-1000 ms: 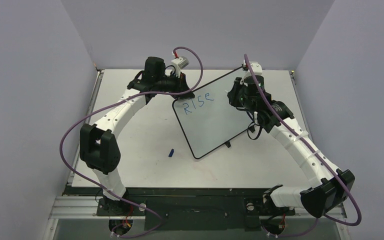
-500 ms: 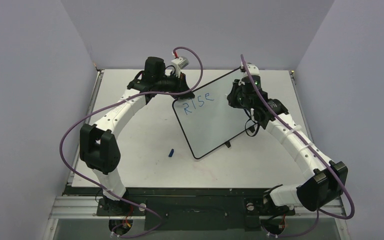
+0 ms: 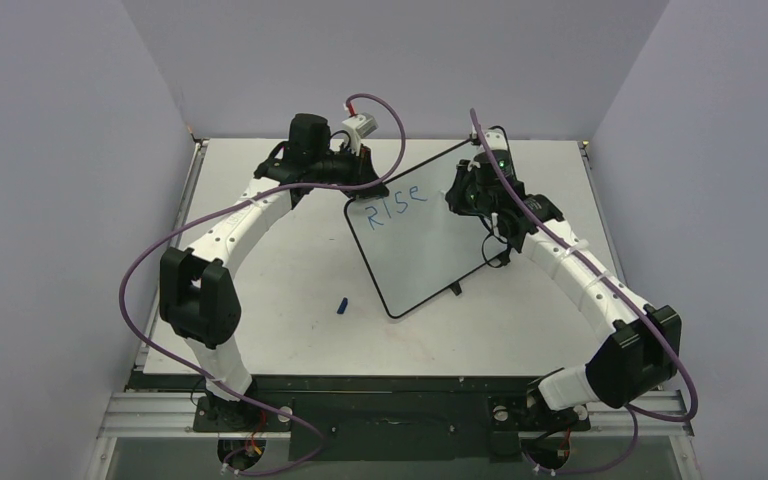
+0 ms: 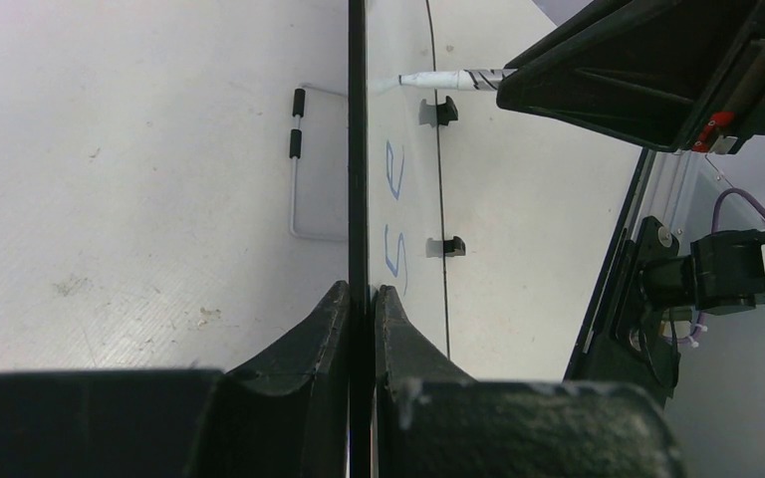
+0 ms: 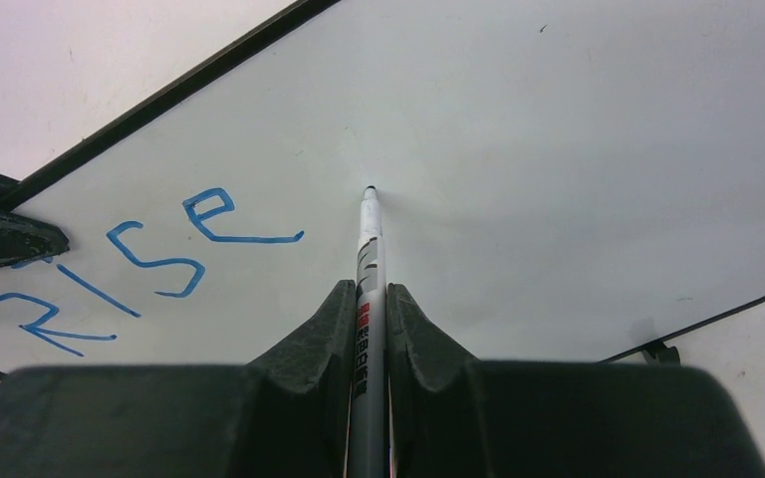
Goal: Write a sentence on the whiteboard
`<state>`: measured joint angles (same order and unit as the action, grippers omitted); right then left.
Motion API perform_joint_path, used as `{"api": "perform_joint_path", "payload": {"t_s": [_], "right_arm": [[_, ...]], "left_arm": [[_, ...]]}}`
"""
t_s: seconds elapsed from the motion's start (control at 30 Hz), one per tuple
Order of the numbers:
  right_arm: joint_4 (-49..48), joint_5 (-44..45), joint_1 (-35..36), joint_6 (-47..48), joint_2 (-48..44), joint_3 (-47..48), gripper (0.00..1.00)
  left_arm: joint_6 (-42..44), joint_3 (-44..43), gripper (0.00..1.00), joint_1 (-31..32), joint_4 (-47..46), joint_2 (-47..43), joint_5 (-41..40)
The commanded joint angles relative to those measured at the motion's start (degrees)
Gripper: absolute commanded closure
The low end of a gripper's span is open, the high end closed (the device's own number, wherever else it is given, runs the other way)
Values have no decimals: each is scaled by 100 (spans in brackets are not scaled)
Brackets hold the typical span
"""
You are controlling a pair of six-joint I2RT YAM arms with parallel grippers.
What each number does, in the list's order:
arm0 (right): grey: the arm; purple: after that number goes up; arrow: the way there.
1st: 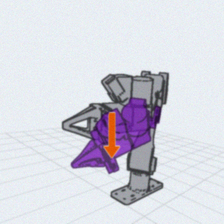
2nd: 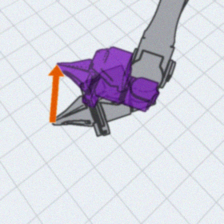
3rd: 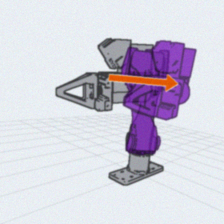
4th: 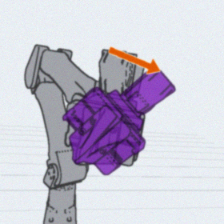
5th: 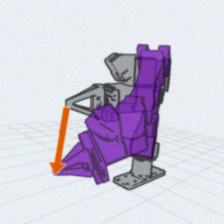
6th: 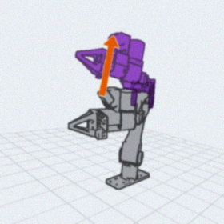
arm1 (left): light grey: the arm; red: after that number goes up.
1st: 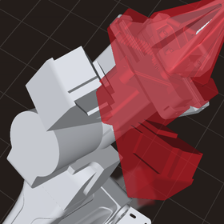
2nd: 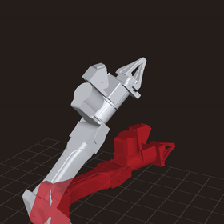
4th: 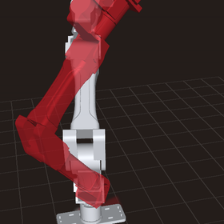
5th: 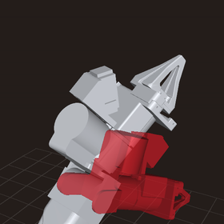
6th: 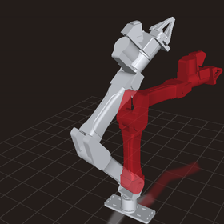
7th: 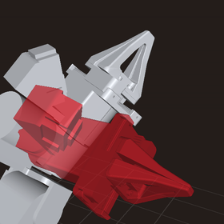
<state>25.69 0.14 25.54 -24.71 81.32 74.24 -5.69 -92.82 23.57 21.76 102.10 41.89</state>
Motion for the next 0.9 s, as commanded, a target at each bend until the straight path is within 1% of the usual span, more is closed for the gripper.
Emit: {"api": "perform_joint_path", "payload": {"t_s": [0.0, 0.37, 0.47, 0.63, 0.87], "right_arm": [[-331, -171, -21, -47, 31, -120, 100], [-281, -245, 1, -133, -228, -563, 100], [-303, -463, 13, -132, -400, -592, 100], [-441, -466, -28, -128, -723, -455, 100], [-509, -468, -207, -80, -652, -90, 100]], "left_arm": [[462, -35, 100, 16, -317, -262, -75], [471, -37, 100, 16, -313, -249, -72], [464, -43, 100, 17, -313, -247, -69], [470, -44, 100, 8, -313, -257, -77], [475, -27, 100, 13, -303, -267, -100]]}}
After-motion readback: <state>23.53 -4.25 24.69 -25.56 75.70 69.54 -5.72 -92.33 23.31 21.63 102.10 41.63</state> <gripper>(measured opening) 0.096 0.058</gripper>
